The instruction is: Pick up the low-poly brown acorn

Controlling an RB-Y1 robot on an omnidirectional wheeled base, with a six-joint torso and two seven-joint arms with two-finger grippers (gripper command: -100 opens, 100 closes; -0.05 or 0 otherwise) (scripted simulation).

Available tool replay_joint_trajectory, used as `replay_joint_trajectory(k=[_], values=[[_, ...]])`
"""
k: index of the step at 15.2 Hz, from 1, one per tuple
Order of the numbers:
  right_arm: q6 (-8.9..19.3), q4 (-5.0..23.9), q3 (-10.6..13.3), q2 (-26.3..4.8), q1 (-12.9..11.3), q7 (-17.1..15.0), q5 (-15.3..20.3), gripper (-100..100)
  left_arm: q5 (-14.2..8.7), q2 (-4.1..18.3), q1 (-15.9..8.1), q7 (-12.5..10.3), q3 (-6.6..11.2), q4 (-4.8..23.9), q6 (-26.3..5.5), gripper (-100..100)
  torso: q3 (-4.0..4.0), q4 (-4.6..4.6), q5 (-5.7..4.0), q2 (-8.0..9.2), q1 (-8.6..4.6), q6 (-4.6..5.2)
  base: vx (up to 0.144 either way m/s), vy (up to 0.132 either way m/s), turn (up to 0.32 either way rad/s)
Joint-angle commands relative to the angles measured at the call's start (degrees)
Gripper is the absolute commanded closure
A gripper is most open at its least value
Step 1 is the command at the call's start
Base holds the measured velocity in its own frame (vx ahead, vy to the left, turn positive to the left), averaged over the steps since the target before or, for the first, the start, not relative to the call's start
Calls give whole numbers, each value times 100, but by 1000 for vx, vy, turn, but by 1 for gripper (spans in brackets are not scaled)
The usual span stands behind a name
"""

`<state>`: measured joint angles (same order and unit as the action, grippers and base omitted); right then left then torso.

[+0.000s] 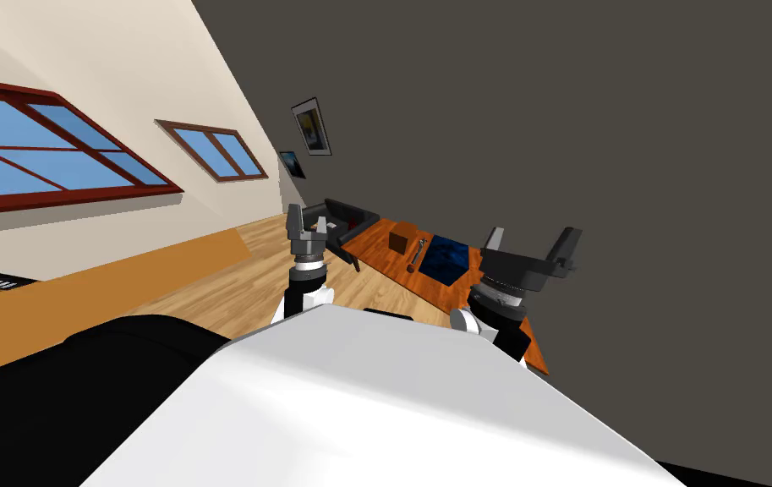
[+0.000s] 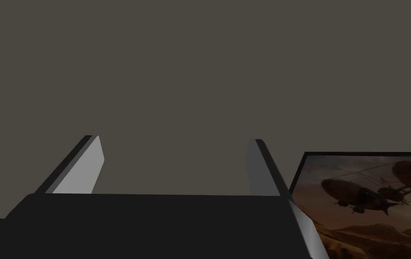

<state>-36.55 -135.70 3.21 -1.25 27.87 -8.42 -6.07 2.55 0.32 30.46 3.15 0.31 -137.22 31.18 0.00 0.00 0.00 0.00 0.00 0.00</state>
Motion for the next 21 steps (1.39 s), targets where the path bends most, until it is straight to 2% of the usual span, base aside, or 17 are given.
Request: replay_joint_trajectory(k=[1, 3, 5, 6, 7, 8, 9, 10, 11, 13, 14, 15, 16, 18, 19, 20, 21], values=[[52, 178, -18, -83, -64, -114, -215, -100, 0, 0, 0, 0, 0, 0, 0, 0, 0, 0, 0, 0, 0, 0, 4, 12, 56], [85, 294, -30, -129, -106, -189, -357, -100, 0, 0, 0, 0, 0, 0, 0, 0, -2, -1, 1, -3, 7, -3, 7, 29, 94], [175, 602, -63, -233, -214, -386, -683, -100, 0, 0, 0, 0, 0, 0, 0, 0, -3, -1, 2, -5, 11, -1, 11, 36, 81], [175, 602, -63, -233, -214, -386, -730, -100, 0, 0, 0, 0, -1, 0, 0, 0, -3, -2, 3, -6, 13, -2, 9, 32, 74], [229, 769, -83, -291, -280, -505, -924, -100, 0, 0, 0, 0, 0, 0, 0, 0, -4, -2, 3, -6, 13, -2, 10, 33, 81], [229, 791, -83, -291, -280, -505, -956, -100, 0, 0, 0, 0, 0, 0, 0, 0, -4, -2, 2, -7, 13, -3, 13, 29, 65], [290, 1002, -107, -350, -353, -637, -1149, -100, 0, 0, 0, 0, 0, 0, 0, 0, -5, -2, 2, -8, 12, -1, 16, 31, 84], [290, 1002, -107, -350, -353, -637, -1206, -100, 0, 0, 0, 0, 0, 0, 0, 0, -5, -2, 2, -8, 12, -1, 13, 26, 67], [357, 1194, -133, -411, -433, -781, -1374, -100, 0, 0, 0, 0, 0, 0, 0, 0, -5, -2, 2, -8, 11, -2, 8, 31, 94], [357, 1234, -133, -411, -433, -781, -1478, -100, 0, 0, 0, 0, 0, 0, 0, 0, -5, -2, 2, -8, 12, -2, 9, 23, 59], [428, 1484, -161, -472, -518, -934, -1676, -100, 0, 0, 0, 0, 0, 0, 0, 0, -4, -2, 2, -7, 9, 0, 14, 21, 75], [428, 1484, -161, -472, -518, -934, -1768, -100, 0, 0, 0, 0, 0, 0, 0, 0, -4, -2, 2, -7, 8, -2, 14, 23, 83], [505, 1702, -192, -532, -608, -1096, -1913, -100, 0, 0, 0, 0, 0, 0, 0, 0, -4, -2, 2, -7, 9, -1, 17, 29, 110], [505, 1750, -192, -532, -608, -1096, -2076, -100, 0, 0, 0, 0, 0, 0, 0, 0, -5, -2, 2, -9, 10, -1, 15, 22, 64], [585, 1977, -225, -592, -702, -1267, -2272, -100, 0, 0, 0, 0, 0, 0, 0, 0, -5, -2, 2, -8, 9, 0, 16, 21, 69], [585, 2031, -225, -592, -702, -1267, -2400, -100, 0, 0, 0, 0, 0, 0, 0, 0, -5, -2, 2, -9, 8, -2, 16, 23, 82], [669, 2190, -261, -651, -800, -1446, -2533, -100, 0, 0, 0, 0, 0, 0, 0, 0, -5, -2, 2, -9, 9, -1, 16, 34, 131]])
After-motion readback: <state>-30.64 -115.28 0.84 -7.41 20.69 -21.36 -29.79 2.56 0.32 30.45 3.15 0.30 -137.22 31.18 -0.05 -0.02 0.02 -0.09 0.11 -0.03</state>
